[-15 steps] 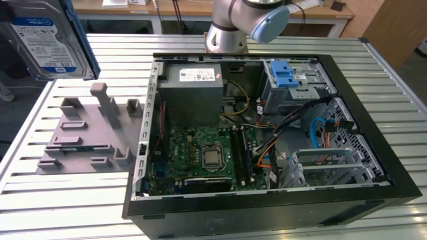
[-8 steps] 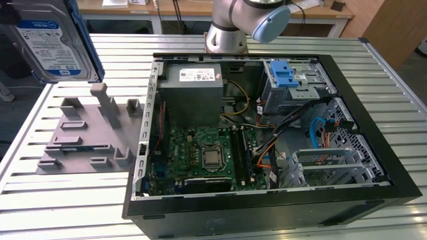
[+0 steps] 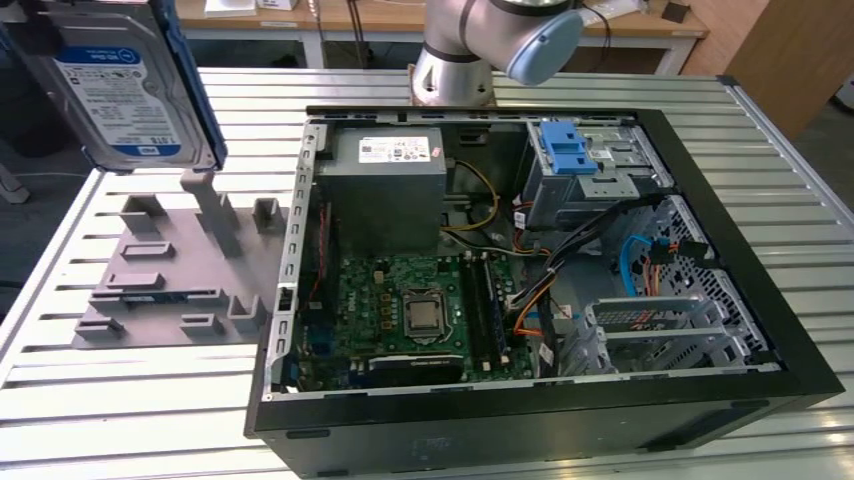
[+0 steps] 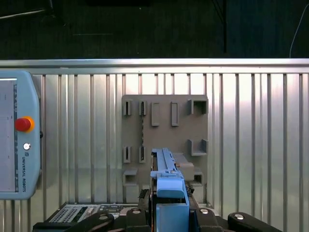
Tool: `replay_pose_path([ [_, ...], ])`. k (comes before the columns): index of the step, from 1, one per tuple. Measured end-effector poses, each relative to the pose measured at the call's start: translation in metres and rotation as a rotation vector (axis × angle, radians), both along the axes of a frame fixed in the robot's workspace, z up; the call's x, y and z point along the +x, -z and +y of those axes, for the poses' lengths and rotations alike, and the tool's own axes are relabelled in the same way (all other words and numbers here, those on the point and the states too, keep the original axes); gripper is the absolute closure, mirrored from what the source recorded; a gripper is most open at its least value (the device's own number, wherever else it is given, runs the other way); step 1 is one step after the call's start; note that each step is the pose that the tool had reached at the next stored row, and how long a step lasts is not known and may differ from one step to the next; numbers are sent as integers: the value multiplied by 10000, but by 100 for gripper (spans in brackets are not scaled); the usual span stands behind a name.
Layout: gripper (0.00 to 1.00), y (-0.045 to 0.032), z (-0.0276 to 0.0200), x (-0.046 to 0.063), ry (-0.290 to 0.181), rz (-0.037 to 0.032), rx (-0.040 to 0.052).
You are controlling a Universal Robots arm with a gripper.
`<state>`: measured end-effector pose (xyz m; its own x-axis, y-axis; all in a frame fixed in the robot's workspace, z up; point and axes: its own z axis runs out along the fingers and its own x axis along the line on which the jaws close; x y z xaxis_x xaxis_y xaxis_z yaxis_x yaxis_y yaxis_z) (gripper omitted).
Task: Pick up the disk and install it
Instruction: 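Pick up the disk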
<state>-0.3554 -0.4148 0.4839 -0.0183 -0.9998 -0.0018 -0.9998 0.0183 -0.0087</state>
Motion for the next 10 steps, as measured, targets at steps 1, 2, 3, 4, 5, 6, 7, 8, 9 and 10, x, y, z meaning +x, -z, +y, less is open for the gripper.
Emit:
replay_pose_path([
  [1, 64, 0, -5, 41, 0, 1, 0],
  [2, 64, 1, -9, 78, 0, 0, 1],
  [3, 64, 1, -12, 114, 0, 1, 1],
  [4, 64, 0, -17, 150, -1, 2, 0],
  [5, 64, 1, -22, 187, 0, 1, 1],
  [6, 64, 1, -27, 221, 0, 2, 0],
  [7, 64, 0, -33, 253, 1, 2, 0],
  [8, 64, 1, -40, 284, 1, 2, 0],
  [9, 64, 1, -48, 315, 0, 2, 1],
  [10, 64, 1, -56, 341, 0, 2, 1],
])
